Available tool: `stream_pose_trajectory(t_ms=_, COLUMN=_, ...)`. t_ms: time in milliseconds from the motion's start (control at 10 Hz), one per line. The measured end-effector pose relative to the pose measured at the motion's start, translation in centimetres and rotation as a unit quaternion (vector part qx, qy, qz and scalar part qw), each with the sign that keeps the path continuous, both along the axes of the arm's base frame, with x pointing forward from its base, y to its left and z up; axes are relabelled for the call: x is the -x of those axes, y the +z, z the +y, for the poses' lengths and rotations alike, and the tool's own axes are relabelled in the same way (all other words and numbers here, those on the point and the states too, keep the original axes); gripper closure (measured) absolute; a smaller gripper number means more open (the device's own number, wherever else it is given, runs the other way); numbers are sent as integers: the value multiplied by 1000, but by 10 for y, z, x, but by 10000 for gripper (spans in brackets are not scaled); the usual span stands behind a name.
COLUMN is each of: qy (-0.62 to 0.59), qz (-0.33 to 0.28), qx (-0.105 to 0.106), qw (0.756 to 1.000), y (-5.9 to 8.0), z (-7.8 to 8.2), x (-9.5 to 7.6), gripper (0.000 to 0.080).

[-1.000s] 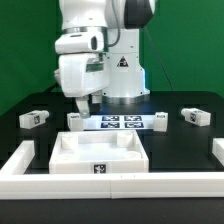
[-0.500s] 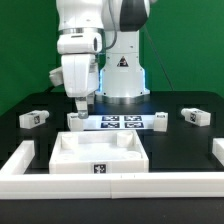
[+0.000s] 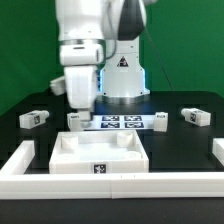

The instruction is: Assemble square table

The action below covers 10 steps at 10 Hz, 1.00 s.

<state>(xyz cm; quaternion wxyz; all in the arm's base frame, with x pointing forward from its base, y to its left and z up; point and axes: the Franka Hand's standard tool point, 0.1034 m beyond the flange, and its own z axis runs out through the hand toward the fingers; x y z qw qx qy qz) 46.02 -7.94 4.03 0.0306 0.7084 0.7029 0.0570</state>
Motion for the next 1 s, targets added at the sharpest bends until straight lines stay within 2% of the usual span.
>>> stream_pose_trajectory(t_ms=100, qy=5, qz=2, qx=-4, qw=1000, y=-7, z=5, x=-2, gripper=150)
stream_pose_trajectory(t_ms=300, qy=-1, qz=20, qx=-12, qw=1000, y=-29, z=2, x=10, gripper=150)
stream_pose_trajectory(t_ms=500, qy=-3, qz=22, qx=-13, qw=1000, y=-31, z=2, x=11, gripper=152)
stream_pose_trajectory(t_ms=600, qy=-3, qz=22, qx=-13, qw=1000, y=-31, z=2, x=12, gripper=292)
stream_pose_trajectory(t_ms=700, qy=-3, qz=23, qx=-13, qw=1000, y=-32, z=2, x=12, gripper=292)
stream_pose_trajectory(t_ms=800, qy=-3, qz=23, qx=-13, qw=1000, y=-32, z=2, x=12, gripper=505)
stream_pose_trajectory(t_ms=900, qy=-3, qz=23, qx=-13, qw=1000, y=-32, z=2, x=12, gripper=642)
stream_pose_trajectory(t_ms=1000, qy=-6, qz=23, qx=-13, qw=1000, y=-32, z=1, x=12, gripper=741)
